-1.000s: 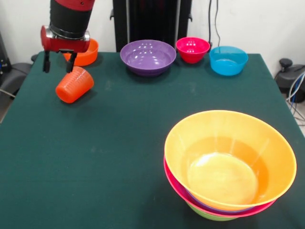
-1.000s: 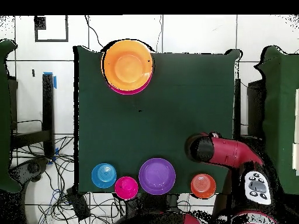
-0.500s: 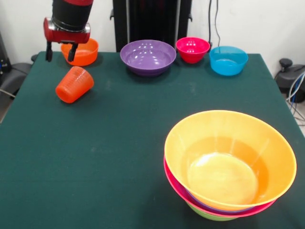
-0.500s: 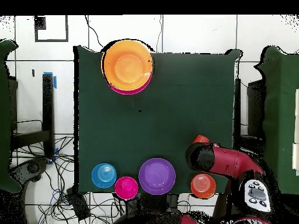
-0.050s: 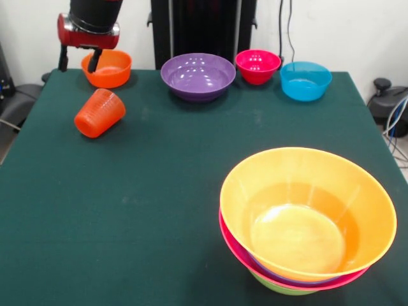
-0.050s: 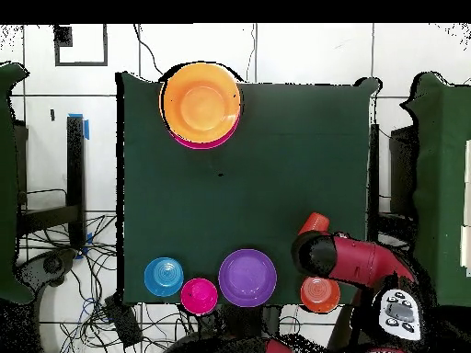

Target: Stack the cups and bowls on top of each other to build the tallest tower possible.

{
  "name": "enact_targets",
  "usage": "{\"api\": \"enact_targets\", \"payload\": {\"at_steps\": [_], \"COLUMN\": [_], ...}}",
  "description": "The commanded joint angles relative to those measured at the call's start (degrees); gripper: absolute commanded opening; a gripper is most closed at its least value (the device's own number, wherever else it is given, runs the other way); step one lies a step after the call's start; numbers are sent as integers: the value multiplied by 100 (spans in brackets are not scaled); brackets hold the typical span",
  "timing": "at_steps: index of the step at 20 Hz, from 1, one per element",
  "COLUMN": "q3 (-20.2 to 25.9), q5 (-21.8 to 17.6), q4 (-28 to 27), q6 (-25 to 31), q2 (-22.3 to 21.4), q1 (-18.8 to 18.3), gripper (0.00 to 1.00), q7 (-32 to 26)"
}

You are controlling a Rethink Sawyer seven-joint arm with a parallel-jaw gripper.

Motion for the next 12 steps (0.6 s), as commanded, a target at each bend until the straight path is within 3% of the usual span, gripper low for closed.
{"api": "enact_targets", "payload": {"at_steps": [1, 12], "q3": [177, 102], "q5": [162, 343], "q4": [185, 410], "q6": [305, 326], "q2": [272, 427], "q1": [169, 237], "gripper": [100, 100], "q7": [1214, 1338]}}
